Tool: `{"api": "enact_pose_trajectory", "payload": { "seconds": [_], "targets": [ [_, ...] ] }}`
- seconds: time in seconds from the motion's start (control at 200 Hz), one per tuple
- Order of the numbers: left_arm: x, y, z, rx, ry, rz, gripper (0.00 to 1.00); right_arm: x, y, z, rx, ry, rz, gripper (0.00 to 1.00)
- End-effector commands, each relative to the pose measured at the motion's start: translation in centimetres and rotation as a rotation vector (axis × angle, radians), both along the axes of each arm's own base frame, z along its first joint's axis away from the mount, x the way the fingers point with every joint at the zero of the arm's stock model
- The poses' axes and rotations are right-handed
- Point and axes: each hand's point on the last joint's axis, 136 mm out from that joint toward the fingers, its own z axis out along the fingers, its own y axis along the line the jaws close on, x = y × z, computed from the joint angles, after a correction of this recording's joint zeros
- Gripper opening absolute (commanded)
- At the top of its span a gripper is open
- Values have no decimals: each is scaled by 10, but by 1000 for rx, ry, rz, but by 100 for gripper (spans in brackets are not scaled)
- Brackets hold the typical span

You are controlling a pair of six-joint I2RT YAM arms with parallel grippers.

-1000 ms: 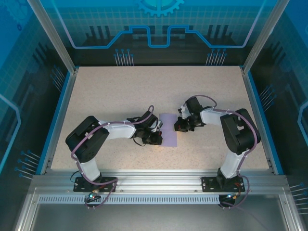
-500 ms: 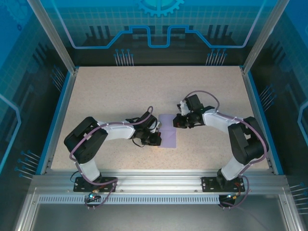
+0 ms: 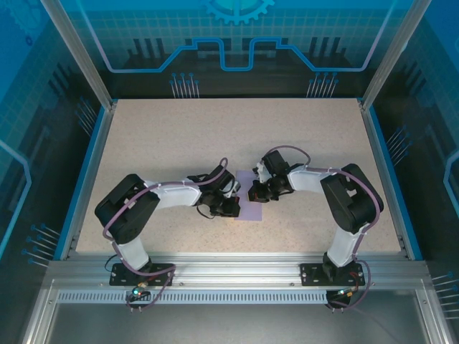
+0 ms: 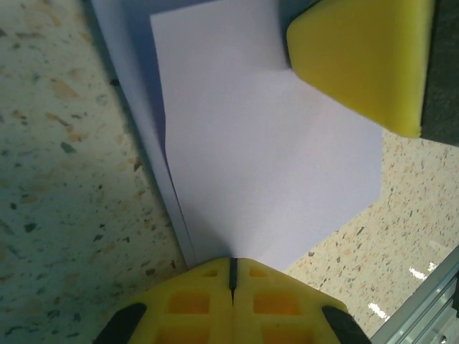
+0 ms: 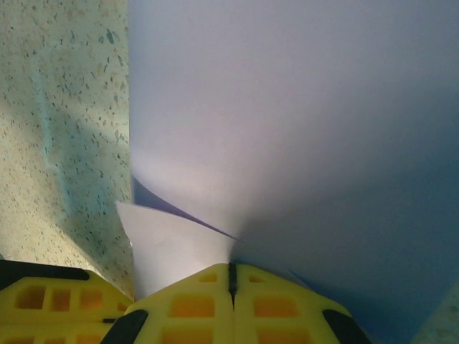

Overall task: Fold a paper plane with a square sheet of paper (fold left side to right side)
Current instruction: Fold the triangle a second time at the center of the table.

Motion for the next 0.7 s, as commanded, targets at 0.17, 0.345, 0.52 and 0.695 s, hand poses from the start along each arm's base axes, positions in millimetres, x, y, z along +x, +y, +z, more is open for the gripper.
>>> {"api": "enact_pose_trajectory", "payload": {
  "seconds": [0.17,0.345,0.52,0.695],
  "targets": [
    [11,-27,25,-76,12,-47,4,-14,-12,-18,-70,63,-6,0],
    [16,-34,17,-65,20,-62,4,-16,-12,-19,-73,68,-4,0],
    [16,-29,4,-28,32,-58,3,-17,-14,-21,-87,69,-1,0],
    [11,-20,-4,15,51,-48,3,-18,-17,-22,-105,73,-1,0]
  ]
}}
